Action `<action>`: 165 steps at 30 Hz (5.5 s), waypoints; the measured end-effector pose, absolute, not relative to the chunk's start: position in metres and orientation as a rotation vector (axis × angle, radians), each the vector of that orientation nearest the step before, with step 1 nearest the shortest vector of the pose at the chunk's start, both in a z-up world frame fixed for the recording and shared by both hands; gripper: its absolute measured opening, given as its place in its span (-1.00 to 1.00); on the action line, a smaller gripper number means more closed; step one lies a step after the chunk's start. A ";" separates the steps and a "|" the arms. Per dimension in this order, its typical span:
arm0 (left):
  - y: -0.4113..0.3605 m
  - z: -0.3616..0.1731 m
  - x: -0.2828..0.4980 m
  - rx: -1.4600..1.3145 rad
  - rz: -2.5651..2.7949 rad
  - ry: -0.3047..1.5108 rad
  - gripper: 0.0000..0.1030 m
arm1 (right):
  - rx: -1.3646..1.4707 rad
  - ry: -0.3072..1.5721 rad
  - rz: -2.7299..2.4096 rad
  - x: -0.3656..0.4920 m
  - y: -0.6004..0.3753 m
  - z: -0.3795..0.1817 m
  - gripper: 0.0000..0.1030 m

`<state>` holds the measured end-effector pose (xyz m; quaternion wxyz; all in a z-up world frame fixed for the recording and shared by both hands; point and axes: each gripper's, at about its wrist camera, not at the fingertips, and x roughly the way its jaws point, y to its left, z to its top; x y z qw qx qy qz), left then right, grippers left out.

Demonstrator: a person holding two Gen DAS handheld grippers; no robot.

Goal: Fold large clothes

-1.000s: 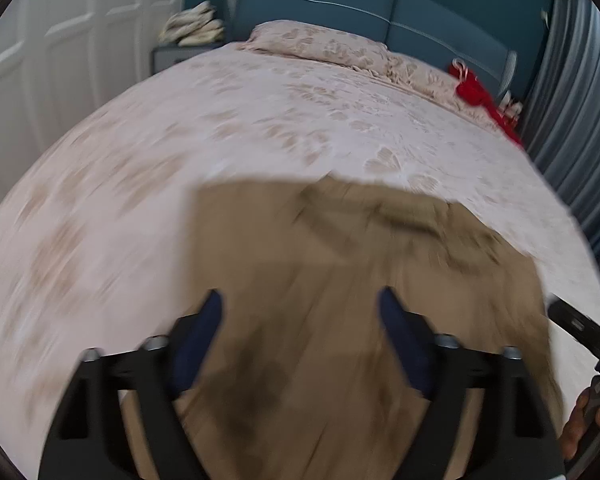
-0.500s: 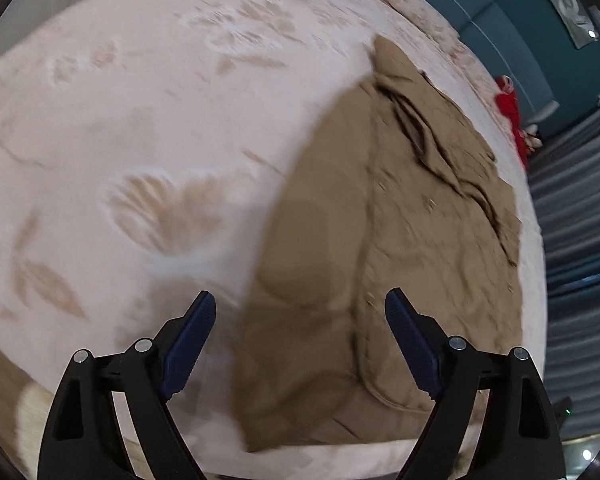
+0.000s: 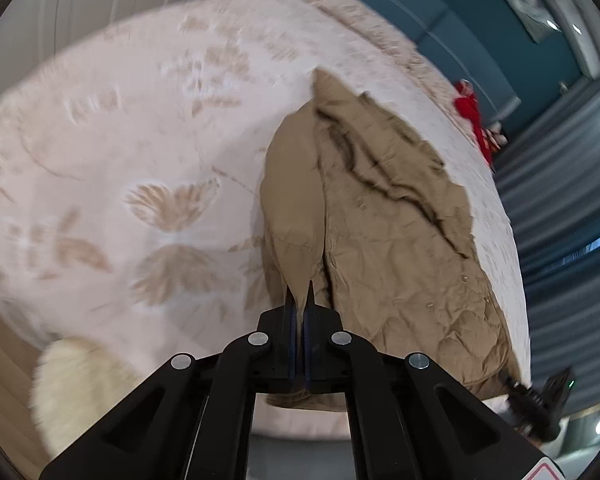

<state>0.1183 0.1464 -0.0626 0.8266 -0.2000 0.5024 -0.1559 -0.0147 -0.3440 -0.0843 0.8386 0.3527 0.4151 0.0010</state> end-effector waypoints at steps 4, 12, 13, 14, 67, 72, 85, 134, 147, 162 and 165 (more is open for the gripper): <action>0.181 -0.003 0.062 -0.358 -0.370 1.023 -1.00 | 0.595 0.907 0.134 -0.066 -0.322 -0.029 -0.96; 0.190 0.085 0.047 -0.360 -0.371 0.843 -1.00 | 0.509 0.681 0.159 -0.084 -0.325 0.067 -0.95; 0.185 0.088 0.057 -0.346 -0.358 0.816 -1.00 | 0.515 0.639 0.149 -0.071 -0.330 0.070 -0.95; 0.175 0.090 0.074 -0.319 -0.332 0.783 -1.00 | 0.518 0.597 0.130 -0.048 -0.339 0.070 -0.95; 0.062 -0.170 0.346 -0.080 -0.014 0.968 -0.78 | 0.777 0.742 -0.143 0.212 -0.398 -0.189 -0.85; 0.112 -0.104 0.327 -0.144 0.045 0.892 0.43 | 0.874 0.720 -0.180 0.174 -0.431 -0.146 -0.07; 0.004 -0.020 0.279 -0.014 -0.132 0.753 0.29 | 0.341 0.699 -0.028 0.194 -0.256 -0.046 -0.74; -0.097 -0.174 0.298 0.192 0.023 0.834 -0.20 | 0.210 0.833 -0.112 0.262 -0.197 -0.182 -0.98; -0.096 -0.176 0.298 0.185 0.024 0.821 -0.19 | 0.208 0.810 -0.119 0.263 -0.196 -0.186 -1.00; -0.018 -0.115 0.275 -0.105 -0.185 0.961 0.13 | 0.285 0.904 -0.081 0.254 -0.201 -0.149 -0.79; 0.061 -0.085 0.233 -0.253 -0.125 0.915 0.40 | 0.288 0.853 -0.017 0.210 -0.192 -0.116 -0.75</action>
